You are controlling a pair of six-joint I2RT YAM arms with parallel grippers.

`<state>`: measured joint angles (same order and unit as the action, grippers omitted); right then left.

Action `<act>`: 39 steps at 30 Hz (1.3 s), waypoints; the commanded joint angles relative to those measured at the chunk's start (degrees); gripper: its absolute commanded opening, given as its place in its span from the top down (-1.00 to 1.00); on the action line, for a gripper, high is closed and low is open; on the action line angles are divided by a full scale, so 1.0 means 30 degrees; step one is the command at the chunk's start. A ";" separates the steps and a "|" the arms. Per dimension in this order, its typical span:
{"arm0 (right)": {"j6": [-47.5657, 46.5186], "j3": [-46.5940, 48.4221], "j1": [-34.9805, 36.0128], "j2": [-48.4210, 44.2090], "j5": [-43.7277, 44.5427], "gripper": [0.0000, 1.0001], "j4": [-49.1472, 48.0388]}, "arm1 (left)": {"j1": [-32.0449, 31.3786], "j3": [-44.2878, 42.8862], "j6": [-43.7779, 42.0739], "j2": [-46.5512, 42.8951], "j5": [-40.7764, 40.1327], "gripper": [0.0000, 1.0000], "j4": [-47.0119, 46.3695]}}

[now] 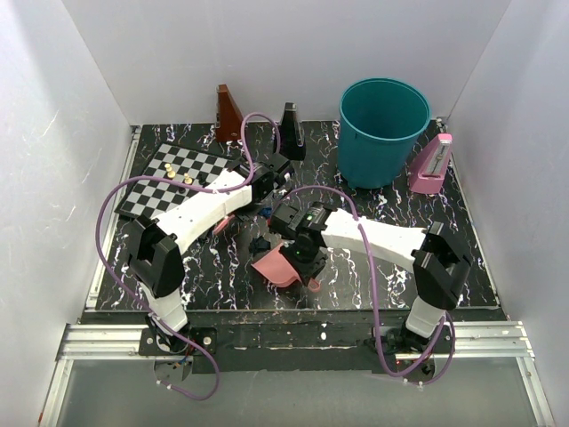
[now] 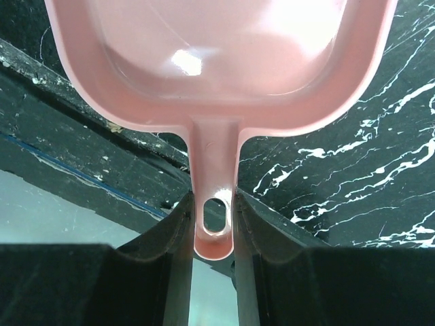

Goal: Sweep away the paper scraps from the table

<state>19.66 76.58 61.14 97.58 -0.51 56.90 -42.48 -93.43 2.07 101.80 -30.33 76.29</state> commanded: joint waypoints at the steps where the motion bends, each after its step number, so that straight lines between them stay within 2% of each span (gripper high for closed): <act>1: -0.0048 0.0404 0.0068 -0.0621 0.0054 0.97 0.0894 | 0.0009 -0.0440 0.1973 -0.0916 0.0438 1.00 0.1315; 5: -0.0546 -0.0474 0.0039 -0.1499 0.1136 0.97 0.1275 | -0.0020 -0.0673 0.3234 -0.0593 0.1814 1.00 0.1523; 10: -0.0461 -0.2202 -0.0662 -0.2875 0.2074 0.97 0.1189 | -0.0108 -0.0762 0.4171 -0.0389 0.5211 1.00 0.0528; 17: -0.0489 -0.3990 -0.1953 -0.4665 0.1459 0.97 0.0572 | -0.0079 -0.1930 0.7102 0.0957 0.7147 1.00 0.0236; 24: -0.1337 -0.4548 -0.2012 -0.4372 0.1754 0.97 0.0575 | -0.0108 -0.4801 0.7339 0.1956 0.7795 1.00 0.0379; 27: -0.1748 -0.4637 -0.2042 -0.4285 0.1256 0.97 0.0106 | -0.0108 -0.5622 0.7077 0.1663 0.7124 1.00 0.0963; 30: -0.2012 -0.4608 -0.2042 -0.4051 0.0963 0.97 -0.0101 | -0.0108 -0.6560 0.6142 0.1546 0.5369 1.00 0.2046; 35: -0.2451 -0.4461 -0.2013 -0.3641 0.0377 0.97 -0.0130 | -0.0079 -0.6505 0.3652 0.1370 0.0334 1.00 0.2519; 39: -0.2627 -0.4052 -0.2041 -0.3377 -0.0233 0.97 0.0162 | -0.0079 -0.5832 0.1308 0.1924 -0.3272 1.00 0.1352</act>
<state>13.26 62.74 55.13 86.80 1.54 56.90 -42.65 -112.09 14.13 108.66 -25.47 77.56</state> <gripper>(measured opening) 0.315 0.076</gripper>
